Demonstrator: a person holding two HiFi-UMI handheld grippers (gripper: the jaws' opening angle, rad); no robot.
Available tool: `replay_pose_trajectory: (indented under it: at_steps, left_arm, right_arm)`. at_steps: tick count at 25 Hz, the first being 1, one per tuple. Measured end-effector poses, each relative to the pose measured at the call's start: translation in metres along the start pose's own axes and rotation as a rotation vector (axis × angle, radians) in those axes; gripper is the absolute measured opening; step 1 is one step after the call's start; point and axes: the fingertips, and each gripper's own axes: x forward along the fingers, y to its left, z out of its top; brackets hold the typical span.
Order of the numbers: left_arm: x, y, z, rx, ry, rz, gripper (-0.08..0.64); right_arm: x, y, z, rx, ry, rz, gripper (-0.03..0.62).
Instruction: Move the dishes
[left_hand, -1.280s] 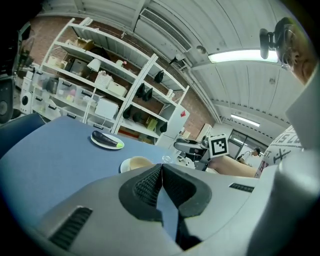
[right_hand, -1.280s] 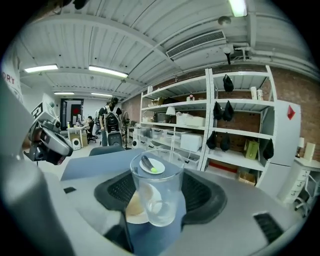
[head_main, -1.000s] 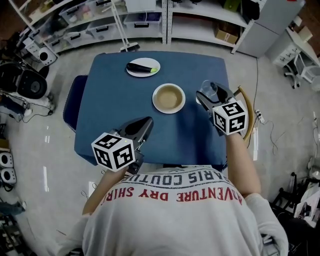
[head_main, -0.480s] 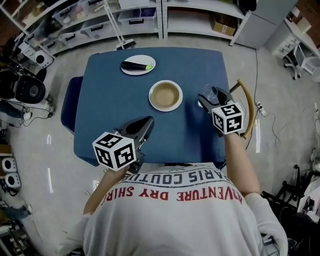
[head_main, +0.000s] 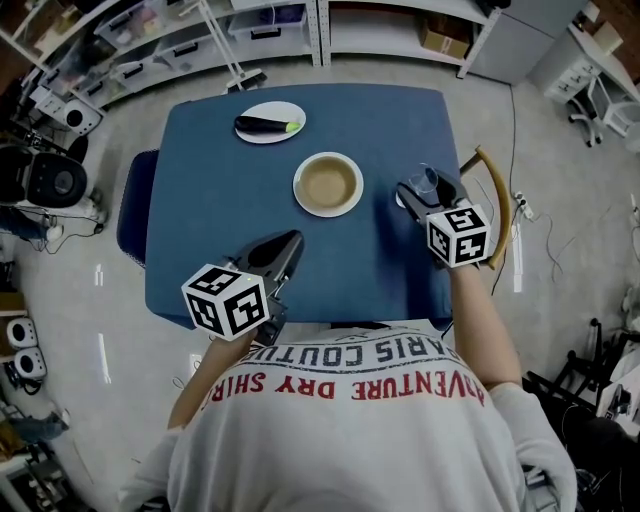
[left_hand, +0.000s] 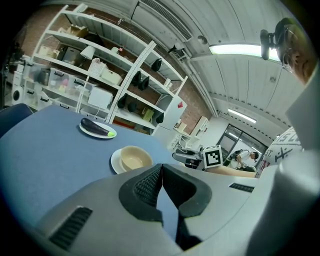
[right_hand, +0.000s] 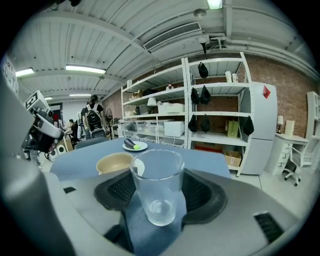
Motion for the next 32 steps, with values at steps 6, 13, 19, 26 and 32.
replay_pose_trajectory:
  at_steps: [6, 13, 19, 26, 32]
  left_arm:
    - [0.0, -0.002, 0.0, 0.007, 0.0, -0.009, 0.028]
    - [-0.007, -0.003, 0.002, 0.004, -0.017, -0.009, 0.028]
    - [-0.015, -0.004, -0.001, 0.004, -0.034, -0.009, 0.028]
    - [-0.029, -0.001, -0.002, -0.01, -0.054, 0.015, 0.028]
    - [-0.05, 0.011, -0.002, -0.029, -0.079, 0.066, 0.028]
  right_arm:
    - [-0.003, 0.002, -0.004, 0.03, -0.015, 0.001, 0.287]
    - [-0.032, 0.012, 0.017, -0.027, -0.05, -0.002, 0.311]
    - [-0.056, 0.035, 0.05, -0.152, -0.097, -0.007, 0.313]
    - [-0.046, 0.094, 0.077, -0.257, -0.139, 0.136, 0.313]
    - [-0.016, 0.145, 0.074, -0.372, -0.089, 0.257, 0.313]
